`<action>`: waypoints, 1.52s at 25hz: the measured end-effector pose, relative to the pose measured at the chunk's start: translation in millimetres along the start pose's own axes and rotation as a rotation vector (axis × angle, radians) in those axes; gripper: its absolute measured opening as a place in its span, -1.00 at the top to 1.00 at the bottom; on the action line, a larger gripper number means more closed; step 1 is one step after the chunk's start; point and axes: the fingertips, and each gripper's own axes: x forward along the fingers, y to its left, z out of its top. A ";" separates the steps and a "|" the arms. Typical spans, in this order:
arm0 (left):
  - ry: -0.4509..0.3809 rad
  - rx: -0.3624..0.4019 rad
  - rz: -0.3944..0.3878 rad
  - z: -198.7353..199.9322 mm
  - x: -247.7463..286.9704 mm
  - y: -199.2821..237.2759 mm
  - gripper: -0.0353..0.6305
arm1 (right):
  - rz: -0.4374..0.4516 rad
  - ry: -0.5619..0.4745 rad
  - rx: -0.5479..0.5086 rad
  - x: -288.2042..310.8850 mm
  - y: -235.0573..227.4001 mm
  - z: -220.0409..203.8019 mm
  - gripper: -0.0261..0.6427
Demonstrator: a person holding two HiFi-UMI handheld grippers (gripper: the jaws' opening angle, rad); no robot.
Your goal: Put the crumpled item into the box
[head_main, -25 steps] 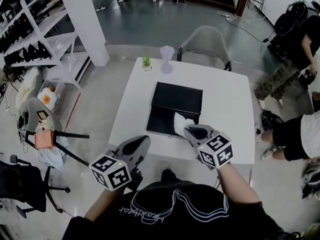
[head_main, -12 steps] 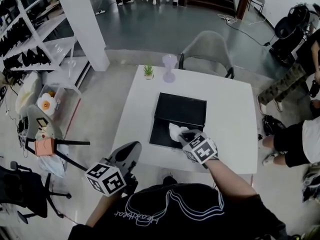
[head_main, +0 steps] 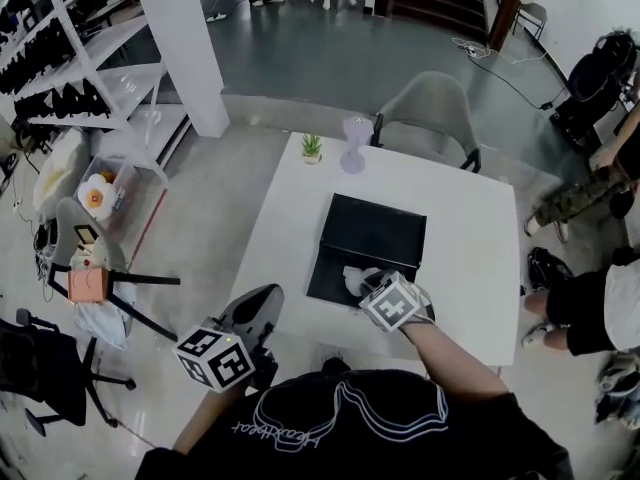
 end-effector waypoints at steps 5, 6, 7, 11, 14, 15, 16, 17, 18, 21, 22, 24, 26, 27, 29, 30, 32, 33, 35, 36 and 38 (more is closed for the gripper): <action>-0.010 -0.011 0.011 1.7 -2.2 4.7 0.87 | 0.028 0.026 0.006 -0.2 2.3 -4.4 0.60; -0.012 -0.014 0.012 1.8 -2.5 5.4 0.87 | 0.033 0.021 0.011 -1.6 2.5 -4.2 0.56; -0.013 -0.017 0.012 1.6 -2.8 5.8 0.87 | 0.035 0.014 0.014 -3.5 2.0 -3.7 0.52; -0.009 -0.014 0.014 -0.9 -3.8 2.4 0.87 | 0.040 -0.040 0.053 -15.3 -3.6 -1.4 0.38; -0.004 -0.009 0.004 -4.5 -4.6 -6.3 0.87 | 0.053 -0.134 0.124 -34.3 -4.5 2.4 0.37; -0.001 -0.007 0.000 -5.8 -4.7 -9.7 0.87 | 0.060 -0.176 0.147 -42.7 -3.8 5.3 0.38; 0.003 -0.003 -0.004 -6.8 -4.8 -13.0 0.87 | 0.071 -0.225 0.172 -52.1 -2.2 10.0 0.41; 0.007 0.001 -0.008 -7.5 -5.0 -16.2 0.87 | 0.083 -0.280 0.199 -62.6 0.1 16.1 0.45; 0.011 0.005 -0.013 -7.9 -5.0 -19.8 0.87 | 0.095 -0.339 0.226 -74.1 2.7 22.6 0.50; 0.018 0.015 -0.036 -10.1 -5.7 -33.0 0.87 | 0.113 -0.510 0.281 -112.5 11.5 37.5 0.74; 0.019 0.020 -0.045 -11.2 -6.6 -38.0 0.87 | 0.113 -0.559 0.288 -124.9 14.9 40.0 0.84; 0.021 0.030 -0.062 -14.0 -9.1 -48.7 0.87 | 0.123 -0.645 0.288 -148.2 24.0 42.7 0.91; 0.023 0.038 -0.079 -18.3 -11.7 -60.0 0.87 | 0.159 -0.724 0.266 -169.7 38.5 44.2 0.91; 0.024 0.040 -0.089 -20.8 -12.9 -65.5 0.87 | 0.180 -0.760 0.250 -179.5 47.1 45.0 0.91; 0.028 0.045 -0.110 -25.6 -15.5 -76.2 0.87 | 0.215 -0.825 0.224 -196.7 63.3 46.6 0.91; 0.028 0.049 -0.122 -27.4 -17.2 -81.7 0.87 | 0.228 -0.854 0.220 -204.6 69.8 47.2 0.91; 0.030 0.059 -0.146 -29.8 -21.4 -92.5 0.87 | 0.250 -0.914 0.228 -219.2 79.2 47.1 0.91; 0.032 0.065 -0.156 -31.0 -23.6 -97.5 0.87 | 0.261 -0.943 0.237 -225.7 82.6 46.2 0.91; 0.036 0.076 -0.175 -34.7 -28.4 -106.3 0.87 | 0.279 -0.983 0.251 -235.1 89.4 42.2 0.91; 0.037 0.078 -0.183 -37.2 -31.0 -109.8 0.87 | 0.284 -0.992 0.253 -237.6 93.1 39.3 0.91; 0.038 0.081 -0.194 -42.2 -36.1 -114.9 0.87 | 0.285 -0.996 0.251 -239.1 100.2 33.1 0.91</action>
